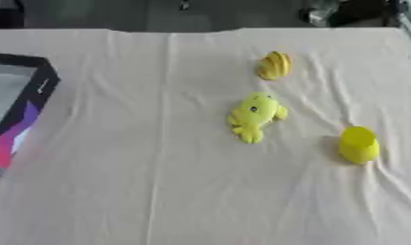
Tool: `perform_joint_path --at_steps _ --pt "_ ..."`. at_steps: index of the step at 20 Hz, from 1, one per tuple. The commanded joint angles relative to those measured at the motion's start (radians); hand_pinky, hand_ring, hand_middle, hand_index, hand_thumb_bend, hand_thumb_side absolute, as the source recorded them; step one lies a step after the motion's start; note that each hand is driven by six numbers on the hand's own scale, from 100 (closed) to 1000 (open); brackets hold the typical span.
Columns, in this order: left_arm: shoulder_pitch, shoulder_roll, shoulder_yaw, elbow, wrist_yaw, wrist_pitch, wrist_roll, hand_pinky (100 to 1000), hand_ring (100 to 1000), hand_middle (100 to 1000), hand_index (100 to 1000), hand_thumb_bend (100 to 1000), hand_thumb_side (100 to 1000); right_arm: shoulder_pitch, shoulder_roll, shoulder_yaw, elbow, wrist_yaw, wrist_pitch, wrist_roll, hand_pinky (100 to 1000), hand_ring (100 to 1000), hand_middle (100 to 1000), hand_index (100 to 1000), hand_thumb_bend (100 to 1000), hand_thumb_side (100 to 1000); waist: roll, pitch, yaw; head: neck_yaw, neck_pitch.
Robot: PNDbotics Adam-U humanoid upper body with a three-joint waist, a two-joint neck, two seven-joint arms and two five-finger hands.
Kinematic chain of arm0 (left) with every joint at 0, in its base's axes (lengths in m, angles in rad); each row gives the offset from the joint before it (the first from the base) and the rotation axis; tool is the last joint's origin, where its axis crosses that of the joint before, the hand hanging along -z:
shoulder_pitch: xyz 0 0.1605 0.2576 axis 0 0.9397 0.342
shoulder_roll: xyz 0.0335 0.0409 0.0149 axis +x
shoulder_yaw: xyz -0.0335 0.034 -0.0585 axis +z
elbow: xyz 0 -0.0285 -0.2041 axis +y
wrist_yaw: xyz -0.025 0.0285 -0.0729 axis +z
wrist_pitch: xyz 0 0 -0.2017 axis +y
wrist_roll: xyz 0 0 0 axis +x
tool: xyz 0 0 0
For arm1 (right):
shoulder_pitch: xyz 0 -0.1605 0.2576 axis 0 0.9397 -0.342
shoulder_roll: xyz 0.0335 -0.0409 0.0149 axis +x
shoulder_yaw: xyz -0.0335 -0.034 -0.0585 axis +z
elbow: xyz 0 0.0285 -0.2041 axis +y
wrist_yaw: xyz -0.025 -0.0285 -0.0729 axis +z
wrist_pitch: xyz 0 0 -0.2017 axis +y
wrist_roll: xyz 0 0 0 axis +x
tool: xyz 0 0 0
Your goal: Pick up the objects with one hand, pass them to the other hand, and then place them into the box on the other side of the table.
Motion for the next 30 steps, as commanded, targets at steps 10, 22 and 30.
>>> perform_joint_path --at_steps 10,22,30 --pt "0.008 0.044 -0.001 -0.029 -0.004 0.007 -0.007 887 788 784 829 818 569 0.005 -0.051 0.090 -0.142 0.119 -0.164 0.209 919 883 845 883 436 212 -0.010 -0.018 -0.007 0.016 0.006" --pt "0.020 0.035 -0.004 -0.045 0.008 0.011 -0.011 886 787 785 830 814 574 0.003 0.051 0.093 -0.017 0.247 -0.216 0.382 911 879 834 906 472 204 0.005 -0.001 0.001 0.014 0.006" --pt "0.020 0.025 -0.008 -0.069 0.019 0.004 -0.033 897 794 794 839 772 593 0.016 0.118 0.097 0.080 0.307 -0.249 0.374 907 872 830 903 474 204 0.020 0.017 0.014 -0.008 -0.001"
